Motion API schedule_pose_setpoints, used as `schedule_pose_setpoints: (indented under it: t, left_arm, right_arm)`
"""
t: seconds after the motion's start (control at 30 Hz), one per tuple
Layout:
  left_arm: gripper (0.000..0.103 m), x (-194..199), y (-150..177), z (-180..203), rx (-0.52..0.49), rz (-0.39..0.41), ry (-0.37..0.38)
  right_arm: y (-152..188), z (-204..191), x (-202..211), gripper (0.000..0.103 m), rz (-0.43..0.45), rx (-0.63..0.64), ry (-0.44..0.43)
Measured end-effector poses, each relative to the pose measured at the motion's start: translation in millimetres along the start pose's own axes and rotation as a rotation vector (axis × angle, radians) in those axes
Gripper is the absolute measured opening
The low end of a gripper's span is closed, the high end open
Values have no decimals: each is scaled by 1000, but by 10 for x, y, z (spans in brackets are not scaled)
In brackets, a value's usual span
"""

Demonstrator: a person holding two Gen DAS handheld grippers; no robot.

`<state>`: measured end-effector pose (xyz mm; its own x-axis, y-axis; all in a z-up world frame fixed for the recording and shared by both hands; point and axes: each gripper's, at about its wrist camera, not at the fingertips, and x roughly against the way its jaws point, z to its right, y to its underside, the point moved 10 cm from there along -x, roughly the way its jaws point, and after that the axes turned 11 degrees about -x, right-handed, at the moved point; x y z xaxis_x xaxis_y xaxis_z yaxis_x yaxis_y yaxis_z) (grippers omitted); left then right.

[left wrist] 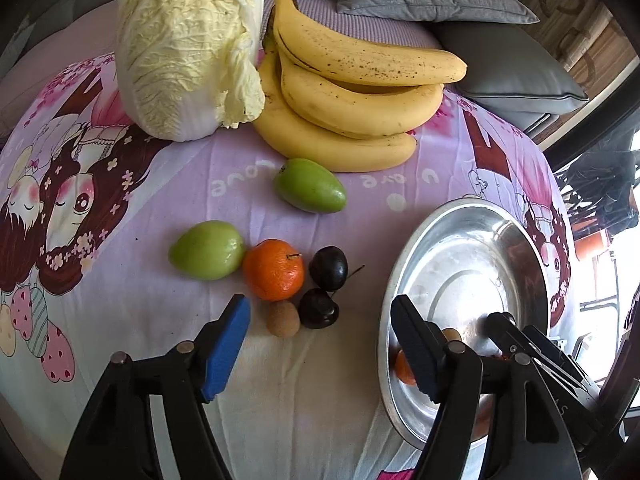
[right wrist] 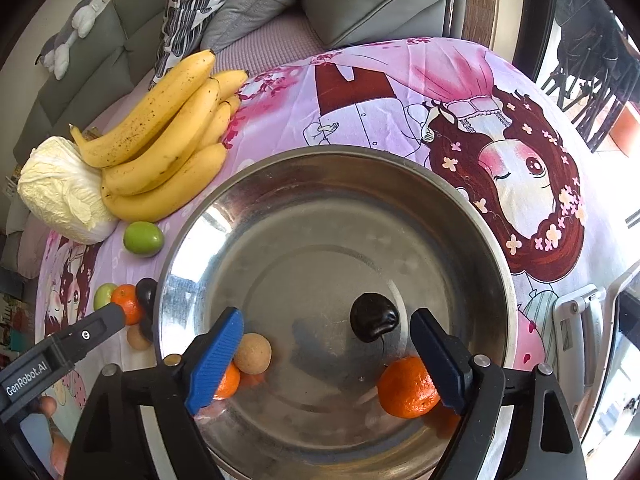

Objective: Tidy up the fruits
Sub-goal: 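Open the right gripper to drop the cherry while the left gripper releases the tangerine, then withdraw both open grippers from the bowl toward the remaining fruits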

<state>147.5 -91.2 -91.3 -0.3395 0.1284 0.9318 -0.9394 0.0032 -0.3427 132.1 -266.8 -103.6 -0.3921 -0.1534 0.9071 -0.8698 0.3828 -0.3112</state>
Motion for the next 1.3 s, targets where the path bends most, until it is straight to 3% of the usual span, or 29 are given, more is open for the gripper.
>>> schedule_pose_setpoints:
  t: [0.2,0.23,0.27,0.33,0.47,0.9,1.3]
  left_arm:
    - [74,-11,44,-138,19,-8,-39]
    - [79,-14,52,-158,23,-8,-42]
    - [90,-18,64,-185,28,-5,-49]
    - [97,-14,73,-248,34,5,-79]
    - [97,-23,124,-365,47,-9,-110]
    - [97,8,153,-433,83,-9,-83]
    - [97,216,214,-1073,216,13,-100]
  right_arm:
    - [20,-4,-39,98,-14,18,14]
    - [24,-5,-43,101,-13,20,12]
    - [27,-7,-46,103,-12,21,9]
    - [33,-2,-55,103,-14,19,7]
    - [53,27,-89,103,-24,15,17]
    - [74,-33,-74,103,-18,37,1]
    - [206,-407,-37,103,-20,127,-40]
